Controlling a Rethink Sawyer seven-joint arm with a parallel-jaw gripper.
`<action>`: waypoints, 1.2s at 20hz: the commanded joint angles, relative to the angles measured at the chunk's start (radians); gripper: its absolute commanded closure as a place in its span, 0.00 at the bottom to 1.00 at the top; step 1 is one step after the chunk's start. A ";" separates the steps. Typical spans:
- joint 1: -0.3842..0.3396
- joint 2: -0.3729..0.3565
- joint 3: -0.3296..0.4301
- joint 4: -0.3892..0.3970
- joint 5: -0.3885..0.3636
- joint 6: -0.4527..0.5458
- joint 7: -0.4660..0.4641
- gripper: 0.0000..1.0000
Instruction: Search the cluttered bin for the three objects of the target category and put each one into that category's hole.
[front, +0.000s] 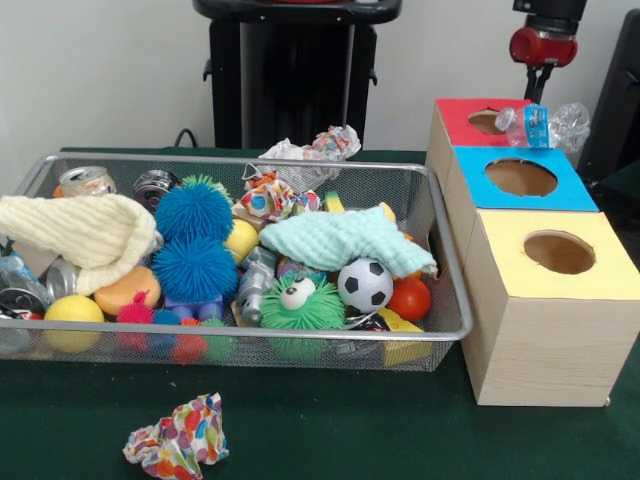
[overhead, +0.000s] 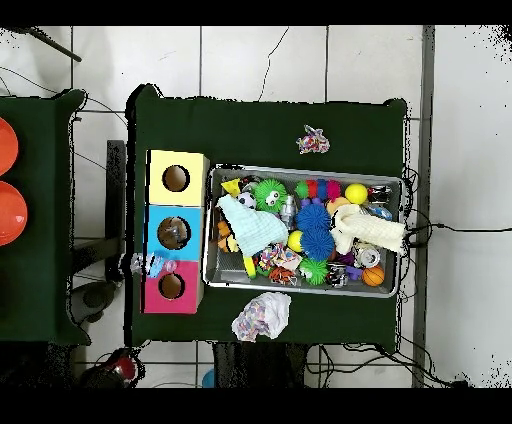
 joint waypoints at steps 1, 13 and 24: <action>0.004 0.023 0.015 -0.083 0.088 -0.013 0.248 1.00; 0.048 0.028 -0.014 -0.123 0.172 0.061 0.224 1.00; 0.094 0.034 -0.051 -0.157 0.233 0.126 0.209 1.00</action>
